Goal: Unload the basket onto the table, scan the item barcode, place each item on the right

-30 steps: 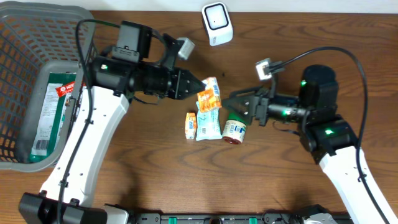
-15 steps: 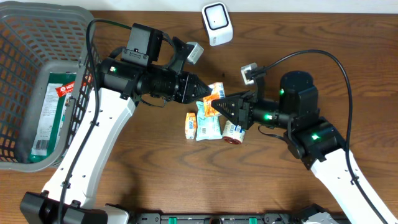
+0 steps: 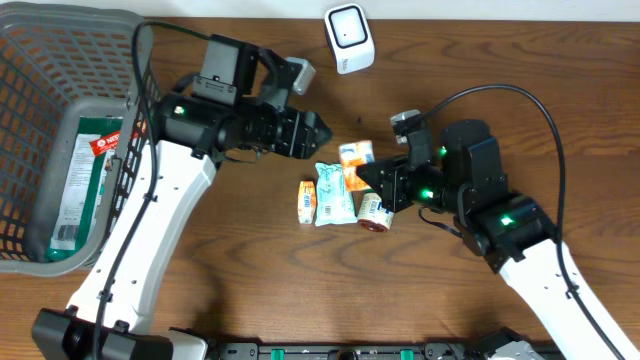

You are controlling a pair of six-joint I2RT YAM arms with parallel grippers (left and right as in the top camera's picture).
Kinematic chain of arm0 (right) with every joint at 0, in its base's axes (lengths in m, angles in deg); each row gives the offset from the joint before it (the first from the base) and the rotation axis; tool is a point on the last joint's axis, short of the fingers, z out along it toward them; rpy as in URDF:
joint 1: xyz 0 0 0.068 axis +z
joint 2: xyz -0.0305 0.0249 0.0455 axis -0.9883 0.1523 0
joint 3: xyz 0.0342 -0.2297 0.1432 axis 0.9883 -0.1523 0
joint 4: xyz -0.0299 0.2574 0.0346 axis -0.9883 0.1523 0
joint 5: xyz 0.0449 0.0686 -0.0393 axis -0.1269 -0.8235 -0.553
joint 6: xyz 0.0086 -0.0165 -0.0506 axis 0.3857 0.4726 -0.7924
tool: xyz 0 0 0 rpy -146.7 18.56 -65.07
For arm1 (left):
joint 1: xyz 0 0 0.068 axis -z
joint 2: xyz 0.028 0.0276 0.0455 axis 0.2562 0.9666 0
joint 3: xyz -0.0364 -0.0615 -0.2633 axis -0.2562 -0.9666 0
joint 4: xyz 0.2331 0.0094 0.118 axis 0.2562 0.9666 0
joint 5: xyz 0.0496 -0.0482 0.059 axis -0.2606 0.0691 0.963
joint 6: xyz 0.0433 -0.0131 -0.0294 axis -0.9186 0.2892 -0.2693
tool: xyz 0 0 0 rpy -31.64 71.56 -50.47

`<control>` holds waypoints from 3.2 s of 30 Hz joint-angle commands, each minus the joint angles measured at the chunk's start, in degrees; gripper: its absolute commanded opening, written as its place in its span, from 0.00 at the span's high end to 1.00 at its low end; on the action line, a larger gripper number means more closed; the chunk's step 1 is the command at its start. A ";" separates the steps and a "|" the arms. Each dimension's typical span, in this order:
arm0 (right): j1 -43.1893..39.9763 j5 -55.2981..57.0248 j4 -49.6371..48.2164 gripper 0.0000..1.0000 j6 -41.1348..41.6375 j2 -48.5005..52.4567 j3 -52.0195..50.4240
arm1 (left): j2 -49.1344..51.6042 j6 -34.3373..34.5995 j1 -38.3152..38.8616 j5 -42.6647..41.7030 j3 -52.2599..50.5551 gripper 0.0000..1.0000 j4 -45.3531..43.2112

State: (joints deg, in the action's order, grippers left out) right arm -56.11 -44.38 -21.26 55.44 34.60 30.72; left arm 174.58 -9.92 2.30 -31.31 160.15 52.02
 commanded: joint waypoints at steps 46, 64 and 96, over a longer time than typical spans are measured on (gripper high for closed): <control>-10.47 27.34 21.66 0.18 -12.79 37.77 11.98 | 0.33 3.63 -3.58 6.29 -0.11 0.30 2.82; -15.58 27.61 38.16 0.01 -13.84 34.86 34.53 | 0.26 11.37 -10.80 24.59 15.21 0.30 12.11; -16.87 27.58 38.23 0.01 -13.81 34.88 33.88 | 29.18 24.26 -42.62 35.60 19.37 0.30 7.10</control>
State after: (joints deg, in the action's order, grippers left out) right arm -72.77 -16.95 16.95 42.00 70.05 64.69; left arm 201.09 14.91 -40.25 4.03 179.91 59.10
